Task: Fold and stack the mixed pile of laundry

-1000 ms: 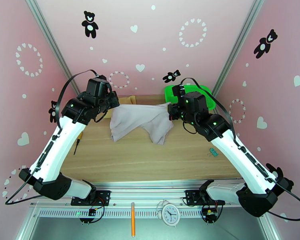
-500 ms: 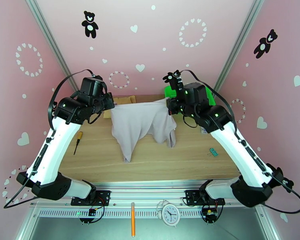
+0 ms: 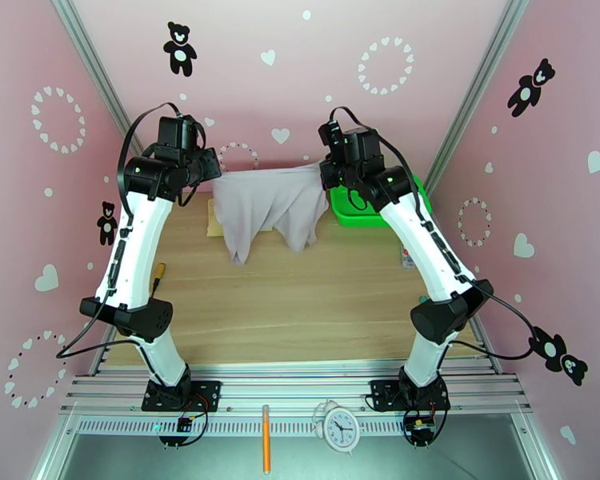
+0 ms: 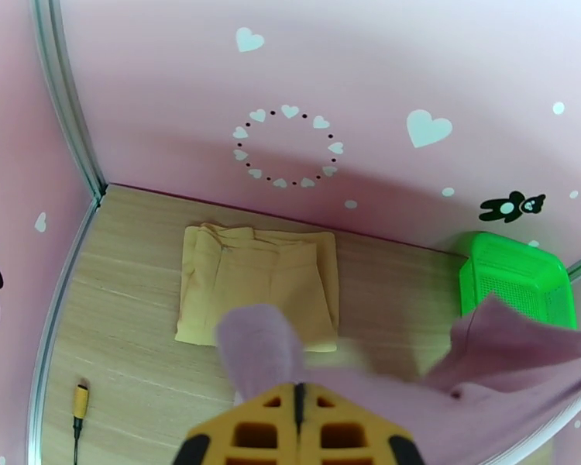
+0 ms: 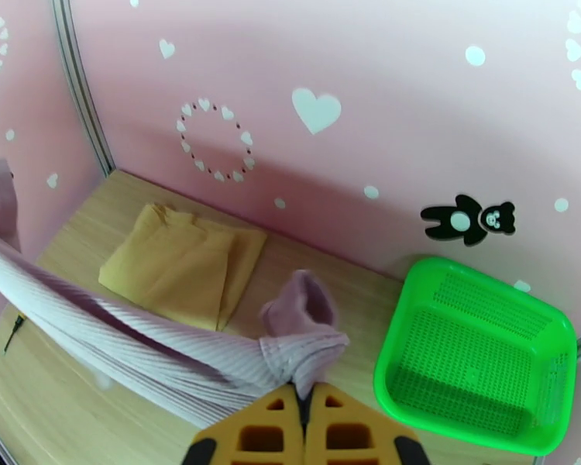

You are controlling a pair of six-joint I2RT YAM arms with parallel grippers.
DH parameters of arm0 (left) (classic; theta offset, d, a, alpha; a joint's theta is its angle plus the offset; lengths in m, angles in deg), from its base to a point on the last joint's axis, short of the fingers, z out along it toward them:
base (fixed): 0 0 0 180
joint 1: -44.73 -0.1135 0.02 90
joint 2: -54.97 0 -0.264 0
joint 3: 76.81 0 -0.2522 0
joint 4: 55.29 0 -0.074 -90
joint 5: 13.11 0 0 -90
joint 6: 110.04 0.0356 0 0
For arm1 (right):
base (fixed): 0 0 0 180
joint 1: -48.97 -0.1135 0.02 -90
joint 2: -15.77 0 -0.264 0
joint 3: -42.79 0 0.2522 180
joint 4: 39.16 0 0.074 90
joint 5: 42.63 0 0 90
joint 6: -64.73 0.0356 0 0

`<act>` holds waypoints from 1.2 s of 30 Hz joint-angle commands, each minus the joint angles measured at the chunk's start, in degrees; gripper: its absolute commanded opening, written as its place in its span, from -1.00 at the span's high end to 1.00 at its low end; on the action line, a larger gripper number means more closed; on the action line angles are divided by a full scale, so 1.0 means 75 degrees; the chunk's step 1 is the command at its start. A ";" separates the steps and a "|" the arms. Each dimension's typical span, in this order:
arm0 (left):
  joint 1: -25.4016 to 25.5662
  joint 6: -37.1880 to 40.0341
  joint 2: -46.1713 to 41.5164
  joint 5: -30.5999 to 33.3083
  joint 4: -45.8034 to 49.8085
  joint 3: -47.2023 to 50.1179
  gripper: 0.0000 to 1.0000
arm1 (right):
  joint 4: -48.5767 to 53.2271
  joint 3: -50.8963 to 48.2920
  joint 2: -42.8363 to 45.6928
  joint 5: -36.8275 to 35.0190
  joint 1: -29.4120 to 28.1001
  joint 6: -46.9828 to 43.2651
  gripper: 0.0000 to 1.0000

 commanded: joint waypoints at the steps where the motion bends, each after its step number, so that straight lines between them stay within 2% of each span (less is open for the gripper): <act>1: -0.0185 0.0256 -0.1453 0.0040 -0.0607 0.1754 1.00 | -0.0934 -0.1849 0.1446 -0.0419 0.0141 0.0295 1.00; 6: -0.0107 -0.0072 -0.3801 -0.0003 -0.1864 0.6000 1.00 | -0.2285 -0.6149 0.3202 -0.0458 -0.0347 0.1320 1.00; 10: 0.0225 -0.0979 -0.5171 -0.0088 -0.2552 0.9062 1.00 | -0.3249 -0.9098 0.4016 -0.0775 -0.0818 0.2344 1.00; 14: 0.1057 -0.2188 -0.5810 -0.0185 -0.2940 1.1231 1.00 | -0.2961 -1.0566 0.4633 -0.1046 -0.1093 0.3109 1.00; 15: 0.1284 -0.2415 -0.5856 -0.0183 -0.2943 1.1447 1.00 | -0.2836 -1.0744 0.4855 -0.1044 -0.1118 0.3206 0.83; 16: 0.1535 -0.2654 -0.5887 -0.0152 -0.2895 1.1851 1.00 | -0.2696 -1.0924 0.5084 -0.1041 -0.1123 0.3248 0.56; 17: 0.1777 -0.2881 -0.5922 -0.0073 -0.2802 1.2042 1.00 | -0.2516 -1.0994 0.5373 -0.1084 -0.1132 0.3259 0.39; 18: 0.1937 -0.3049 -0.5958 0.0001 -0.2695 1.2146 0.73 | -0.2299 -1.0991 0.5605 -0.1174 -0.1129 0.3230 0.24; 20: 0.2186 -0.3422 -0.6103 0.0288 -0.2326 1.2257 -0.17 | -0.1835 -1.0803 0.6004 -0.1492 -0.1117 0.3080 -0.15; 22: 0.2215 -0.3579 -0.6360 0.0409 -0.2023 1.2255 -0.65 | -0.1482 -1.0436 0.6058 -0.1591 -0.1079 0.2878 -0.39; 23: 0.2214 -0.3642 -0.6495 0.0578 -0.1849 1.2187 -0.79 | -0.1350 -1.0180 0.5934 -0.1539 -0.1033 0.2792 -0.45; 25: 0.2215 -0.3656 -0.6742 0.0804 -0.1634 1.2002 -0.85 | -0.1220 -0.9694 0.5516 -0.1301 -0.0921 0.2607 -0.46; 28: 0.2222 -0.3583 -0.6838 0.0849 -0.1571 1.1656 -0.83 | -0.1384 -0.8964 0.4482 -0.0857 -0.0772 0.2279 -0.45; 31: 0.2218 -0.3516 -0.6656 0.0853 -0.1562 1.1568 -0.82 | -0.1403 -0.8028 0.3202 -0.0420 -0.0678 0.2007 -0.45; 34: 0.2201 -0.3468 -0.6374 0.1183 -0.1547 1.1228 -0.97 | -0.1495 -0.7121 0.1991 0.0084 -0.0619 0.1856 -0.48; 36: 0.2130 -0.3443 -0.6071 0.1514 -0.1495 1.1041 -0.98 | -0.1437 -0.6470 0.1141 0.0398 -0.0597 0.1721 -0.49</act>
